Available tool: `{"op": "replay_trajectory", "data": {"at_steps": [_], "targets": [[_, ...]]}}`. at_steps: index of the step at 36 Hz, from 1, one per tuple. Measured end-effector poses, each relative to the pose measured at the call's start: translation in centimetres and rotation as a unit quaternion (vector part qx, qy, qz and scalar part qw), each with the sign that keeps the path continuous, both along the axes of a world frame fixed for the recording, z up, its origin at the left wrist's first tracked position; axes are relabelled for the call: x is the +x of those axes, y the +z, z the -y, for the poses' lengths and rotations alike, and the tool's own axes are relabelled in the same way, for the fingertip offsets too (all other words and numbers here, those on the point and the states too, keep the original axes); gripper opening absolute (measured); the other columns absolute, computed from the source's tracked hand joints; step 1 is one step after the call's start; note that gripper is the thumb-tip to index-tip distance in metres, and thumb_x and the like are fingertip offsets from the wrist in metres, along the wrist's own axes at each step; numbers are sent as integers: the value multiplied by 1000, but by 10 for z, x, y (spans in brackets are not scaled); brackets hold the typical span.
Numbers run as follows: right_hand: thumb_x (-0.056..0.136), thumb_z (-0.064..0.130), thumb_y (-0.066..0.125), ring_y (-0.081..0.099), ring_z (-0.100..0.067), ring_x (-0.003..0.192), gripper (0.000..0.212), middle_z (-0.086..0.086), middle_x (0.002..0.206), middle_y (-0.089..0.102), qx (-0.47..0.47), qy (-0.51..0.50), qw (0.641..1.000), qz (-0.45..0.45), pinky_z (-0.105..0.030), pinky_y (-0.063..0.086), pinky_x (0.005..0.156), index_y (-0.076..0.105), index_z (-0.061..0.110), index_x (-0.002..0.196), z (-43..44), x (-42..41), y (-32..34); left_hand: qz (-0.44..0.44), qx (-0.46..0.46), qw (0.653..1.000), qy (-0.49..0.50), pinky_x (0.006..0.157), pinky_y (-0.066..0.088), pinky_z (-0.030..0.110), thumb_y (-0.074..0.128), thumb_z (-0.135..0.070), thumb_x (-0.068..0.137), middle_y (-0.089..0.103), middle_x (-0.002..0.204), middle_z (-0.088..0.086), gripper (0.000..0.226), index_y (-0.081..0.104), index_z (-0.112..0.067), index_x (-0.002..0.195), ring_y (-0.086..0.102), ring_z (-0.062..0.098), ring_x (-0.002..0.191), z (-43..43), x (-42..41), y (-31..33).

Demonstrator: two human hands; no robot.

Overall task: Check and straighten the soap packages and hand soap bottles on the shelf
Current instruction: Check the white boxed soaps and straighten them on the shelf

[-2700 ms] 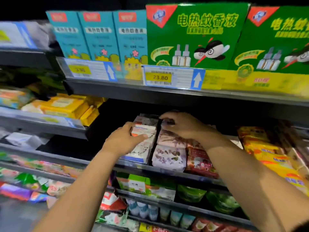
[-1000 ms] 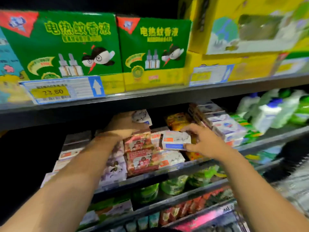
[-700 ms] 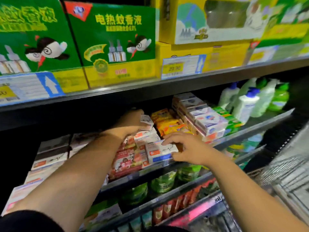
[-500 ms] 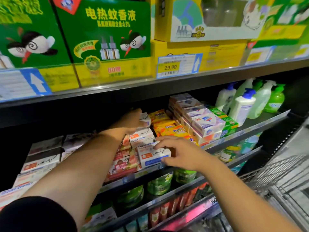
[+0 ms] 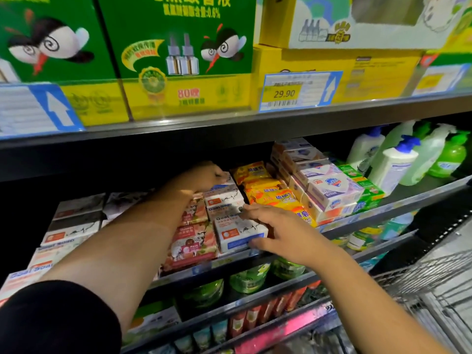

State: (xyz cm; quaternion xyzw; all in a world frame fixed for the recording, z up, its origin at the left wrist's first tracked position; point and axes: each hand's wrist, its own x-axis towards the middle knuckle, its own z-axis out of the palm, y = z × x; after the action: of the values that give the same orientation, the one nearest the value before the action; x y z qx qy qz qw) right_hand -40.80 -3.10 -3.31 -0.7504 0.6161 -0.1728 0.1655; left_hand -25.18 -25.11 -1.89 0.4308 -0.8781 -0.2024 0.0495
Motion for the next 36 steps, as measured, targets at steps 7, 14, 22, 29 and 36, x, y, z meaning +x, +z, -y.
{"op": "replay_trajectory", "data": {"at_steps": [7,14,22,29,36], "targets": [[94,53,56,8,7,147,60,25,155,9,10,11,1000,-27,-24,14,123,48,26,147,0,3,0,109,-21,993,-41,106,36,30,48,-15,102,42,153,6,49,41,-24,149,47,25,131,2,5,3],[85,74,26,8,8,146,82,20,155,17,-23,1,1000,10,-14,9,117,51,23,144,0,8,-8,105,-25,994,-34,104,37,29,58,-17,96,50,147,5,45,53,-17,141,50,24,128,-2,7,6],[96,65,41,31,-2,144,60,17,153,39,-39,9,999,-26,-29,29,118,50,30,145,4,5,-1,33,-10,998,-54,96,45,31,71,-33,87,59,127,2,40,62,-20,124,56,15,110,-15,25,3],[92,63,45,57,-15,99,47,8,101,66,-101,7,995,-20,-38,51,82,67,25,111,34,29,24,23,-11,999,-22,115,31,42,55,-54,93,39,152,-4,58,37,-42,146,37,21,138,-54,68,12],[94,53,52,61,-20,119,46,3,128,66,-34,65,996,-60,-39,49,99,59,30,134,76,88,50,61,-43,994,75,122,11,39,37,-71,92,16,163,-10,70,28,-37,152,9,22,151,-99,168,8]]}}
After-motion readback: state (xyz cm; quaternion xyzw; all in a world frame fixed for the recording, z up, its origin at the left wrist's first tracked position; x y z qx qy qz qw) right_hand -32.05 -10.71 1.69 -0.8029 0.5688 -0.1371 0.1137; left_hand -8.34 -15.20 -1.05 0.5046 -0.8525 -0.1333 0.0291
